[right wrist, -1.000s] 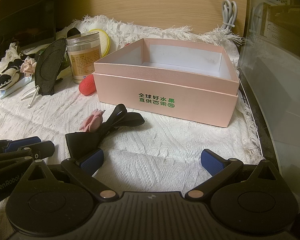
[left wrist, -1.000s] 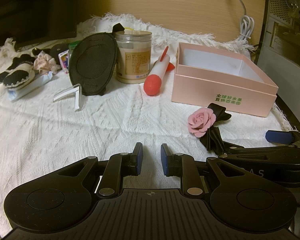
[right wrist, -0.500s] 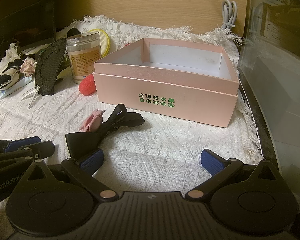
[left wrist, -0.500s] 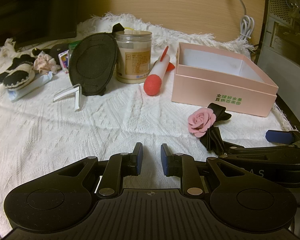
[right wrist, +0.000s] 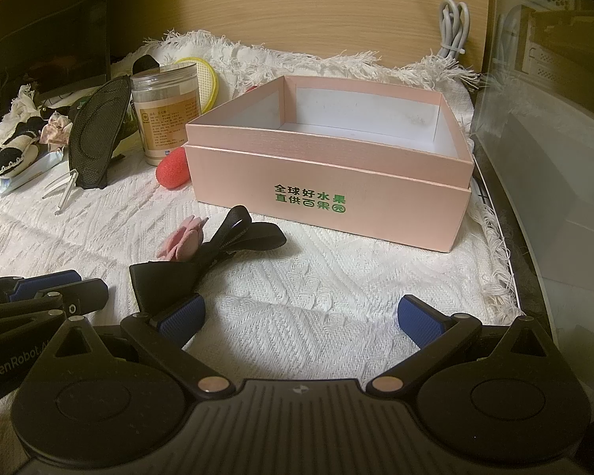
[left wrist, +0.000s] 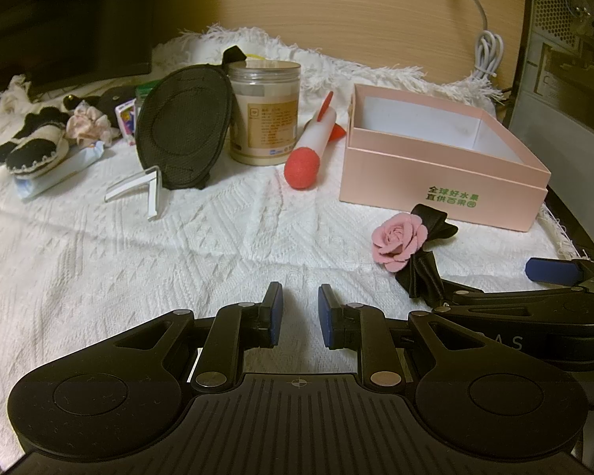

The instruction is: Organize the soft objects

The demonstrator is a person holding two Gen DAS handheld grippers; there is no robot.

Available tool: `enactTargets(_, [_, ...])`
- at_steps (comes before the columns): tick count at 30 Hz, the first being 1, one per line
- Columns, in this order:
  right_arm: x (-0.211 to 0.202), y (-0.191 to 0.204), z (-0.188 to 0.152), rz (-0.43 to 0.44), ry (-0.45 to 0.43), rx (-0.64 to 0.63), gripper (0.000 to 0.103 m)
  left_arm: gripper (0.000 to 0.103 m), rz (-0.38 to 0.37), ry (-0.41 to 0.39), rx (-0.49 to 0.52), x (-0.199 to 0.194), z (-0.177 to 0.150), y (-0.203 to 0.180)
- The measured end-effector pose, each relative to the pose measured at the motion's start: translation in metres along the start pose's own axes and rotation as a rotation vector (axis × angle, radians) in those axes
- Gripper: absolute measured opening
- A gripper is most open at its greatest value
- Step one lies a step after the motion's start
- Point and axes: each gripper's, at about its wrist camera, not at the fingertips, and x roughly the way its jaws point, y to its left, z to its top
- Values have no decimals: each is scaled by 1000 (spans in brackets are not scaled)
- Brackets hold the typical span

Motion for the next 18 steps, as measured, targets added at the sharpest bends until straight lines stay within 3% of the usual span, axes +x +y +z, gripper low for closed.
enactTargets(13, [0, 0, 0, 0, 0, 1, 103, 23, -17, 6, 6, -1, -1, 1])
enactTargets(18, [0, -3, 2, 31, 24, -18, 103, 23, -101, 64, -21, -7, 3, 13])
